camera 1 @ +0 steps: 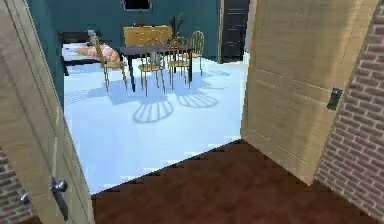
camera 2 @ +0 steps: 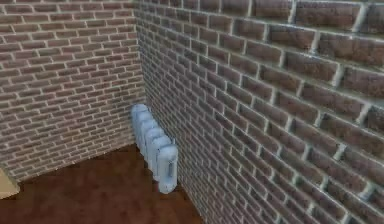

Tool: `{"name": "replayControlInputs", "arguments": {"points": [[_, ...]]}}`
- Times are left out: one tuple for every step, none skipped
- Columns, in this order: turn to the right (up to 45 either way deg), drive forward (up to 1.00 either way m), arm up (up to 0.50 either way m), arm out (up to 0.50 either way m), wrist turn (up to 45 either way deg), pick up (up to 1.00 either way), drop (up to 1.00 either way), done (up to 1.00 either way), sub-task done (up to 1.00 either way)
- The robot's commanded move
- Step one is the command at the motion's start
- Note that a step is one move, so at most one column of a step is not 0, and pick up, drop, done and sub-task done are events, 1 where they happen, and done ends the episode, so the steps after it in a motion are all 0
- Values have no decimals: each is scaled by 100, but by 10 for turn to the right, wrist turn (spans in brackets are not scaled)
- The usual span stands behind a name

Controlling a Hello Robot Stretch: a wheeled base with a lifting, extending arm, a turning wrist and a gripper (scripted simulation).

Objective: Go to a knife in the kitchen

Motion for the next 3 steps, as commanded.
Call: {"name": "replayControlInputs", "arguments": {"points": [[-450,0,0,0,0,0,0,0,0],[-450,0,0,0,0,0,0,0,0],[-30,0,0,0,0,0,0,0,0]]}}
